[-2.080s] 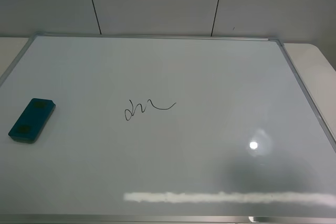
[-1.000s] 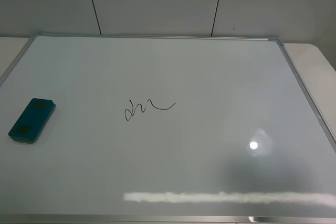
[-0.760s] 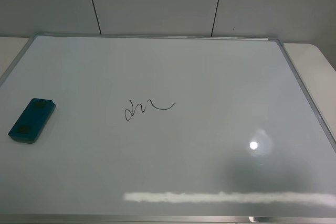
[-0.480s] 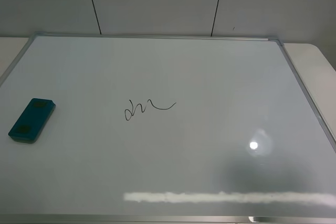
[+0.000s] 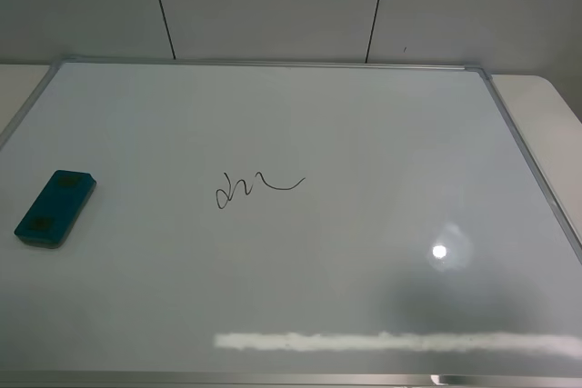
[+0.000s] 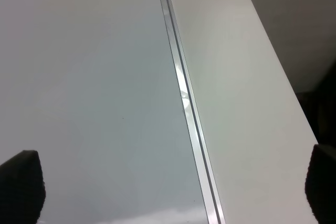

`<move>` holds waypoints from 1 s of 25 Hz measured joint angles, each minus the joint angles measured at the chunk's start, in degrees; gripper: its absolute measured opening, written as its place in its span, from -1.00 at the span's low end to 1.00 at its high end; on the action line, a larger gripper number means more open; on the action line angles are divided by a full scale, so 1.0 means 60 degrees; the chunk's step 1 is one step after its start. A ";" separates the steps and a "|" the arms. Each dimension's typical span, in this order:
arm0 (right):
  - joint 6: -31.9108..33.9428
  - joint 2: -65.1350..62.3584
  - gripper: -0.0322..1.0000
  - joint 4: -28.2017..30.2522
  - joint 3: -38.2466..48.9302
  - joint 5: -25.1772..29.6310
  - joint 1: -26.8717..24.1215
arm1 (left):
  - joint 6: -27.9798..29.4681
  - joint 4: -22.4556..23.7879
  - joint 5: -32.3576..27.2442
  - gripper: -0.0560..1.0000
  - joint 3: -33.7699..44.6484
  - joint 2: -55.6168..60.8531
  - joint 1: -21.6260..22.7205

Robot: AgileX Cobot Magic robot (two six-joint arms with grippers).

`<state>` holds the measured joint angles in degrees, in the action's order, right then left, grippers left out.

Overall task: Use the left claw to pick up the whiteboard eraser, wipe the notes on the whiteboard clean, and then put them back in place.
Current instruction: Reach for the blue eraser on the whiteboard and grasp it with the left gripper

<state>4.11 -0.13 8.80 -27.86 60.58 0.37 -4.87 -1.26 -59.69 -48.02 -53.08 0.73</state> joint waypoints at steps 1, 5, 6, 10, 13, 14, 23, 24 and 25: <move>0.0000 0.0000 0.98 0.0000 0.0000 0.0000 0.0000 | 0.0000 0.0108 -0.0030 0.99 -0.0111 -0.0325 -0.0201; 0.0000 0.0000 0.98 0.0000 0.0000 0.0000 0.0000 | 0.0000 0.0260 -0.0038 0.99 -0.0540 -0.1830 -0.0728; 0.0000 0.0000 0.98 0.0000 0.0000 0.0000 0.0000 | 0.0000 0.0260 -0.0049 0.99 -0.0626 -0.2217 -0.0761; 0.0000 0.0000 0.98 0.0000 0.0000 0.0000 0.0000 | -0.0003 0.0312 -0.0129 0.99 -0.0777 -0.3605 -0.0792; 0.0000 0.0000 0.98 0.0000 0.0000 0.0000 0.0000 | 0.0096 0.0315 0.0033 0.99 -0.0796 -0.4448 -0.0792; 0.0000 0.0000 0.98 0.0000 0.0000 0.0000 0.0000 | 0.0183 0.0315 0.0148 0.99 -0.0796 -0.4701 -0.0792; 0.0000 0.0000 0.98 0.0000 0.0000 0.0000 0.0000 | 0.0407 0.0345 0.1940 0.99 -0.0796 -0.6059 -0.0792; 0.0000 0.0000 0.98 0.0000 0.0000 0.0000 0.0000 | 0.0407 0.0352 0.2016 0.99 -0.0796 -0.6161 -0.0792; 0.0000 0.0000 0.98 0.0000 0.0000 0.0000 0.0000 | 0.0407 0.0365 0.2073 0.99 -0.0803 -0.6249 -0.0792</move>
<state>4.11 -0.13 8.80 -27.86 60.58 0.37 -2.43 0.93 -47.25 -52.84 -90.58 -4.02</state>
